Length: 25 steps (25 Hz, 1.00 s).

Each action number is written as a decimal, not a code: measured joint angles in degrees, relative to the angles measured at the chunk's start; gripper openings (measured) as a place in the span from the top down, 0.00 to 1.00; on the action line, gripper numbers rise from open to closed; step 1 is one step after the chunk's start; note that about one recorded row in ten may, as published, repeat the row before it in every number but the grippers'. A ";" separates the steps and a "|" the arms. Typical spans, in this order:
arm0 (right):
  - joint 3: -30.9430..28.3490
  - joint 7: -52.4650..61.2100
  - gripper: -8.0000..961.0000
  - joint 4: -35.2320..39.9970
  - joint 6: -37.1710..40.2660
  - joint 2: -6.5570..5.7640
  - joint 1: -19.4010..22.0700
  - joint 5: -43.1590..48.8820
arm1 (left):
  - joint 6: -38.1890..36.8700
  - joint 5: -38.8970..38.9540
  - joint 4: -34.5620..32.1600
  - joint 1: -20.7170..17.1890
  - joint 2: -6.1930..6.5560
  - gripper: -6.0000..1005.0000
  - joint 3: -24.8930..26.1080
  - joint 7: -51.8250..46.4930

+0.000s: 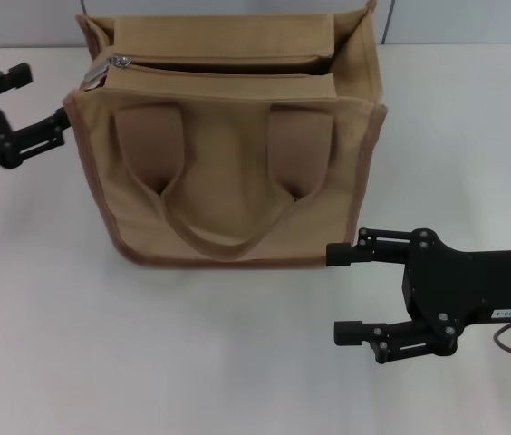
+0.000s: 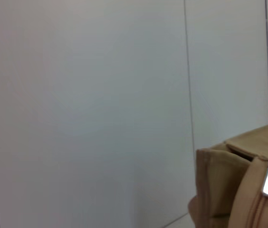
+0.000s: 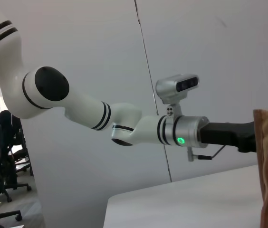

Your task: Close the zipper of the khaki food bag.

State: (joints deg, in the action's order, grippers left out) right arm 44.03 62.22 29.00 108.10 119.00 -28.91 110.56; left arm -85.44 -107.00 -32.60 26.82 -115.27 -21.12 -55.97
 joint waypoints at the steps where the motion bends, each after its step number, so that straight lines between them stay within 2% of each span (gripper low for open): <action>1: 0.00 0.00 0.15 0.00 0.00 0.00 0.00 0.00 | 0.92 0.07 0.00 0.43 -0.39 0.18 0.00 0.04; 3: 0.00 0.00 0.15 -0.06 -0.04 0.00 0.00 0.00 | 3.10 0.12 -0.10 1.16 -1.09 0.18 0.02 0.08; 4: 0.00 0.00 0.15 -0.09 -0.02 0.00 0.00 0.00 | 5.50 0.15 -0.22 2.05 -1.89 0.18 0.02 0.08; 9: -0.06 0.00 0.15 -0.09 0.04 0.00 0.06 -0.06 | 7.43 0.28 -0.11 3.19 -2.54 0.20 0.32 0.08; 15: -0.28 0.00 0.15 -0.08 0.08 0.00 0.09 -0.17 | 6.23 1.72 -0.29 2.73 -2.36 0.22 0.32 0.11; 25: -0.19 0.00 0.15 -0.03 0.01 0.00 0.03 -0.18 | 2.07 5.21 0.05 0.97 -2.18 0.49 0.21 2.33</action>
State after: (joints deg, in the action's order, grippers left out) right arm 43.85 62.22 28.96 108.11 119.00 -28.88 110.38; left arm -83.36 -101.80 -32.55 27.79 -117.45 -20.91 -53.63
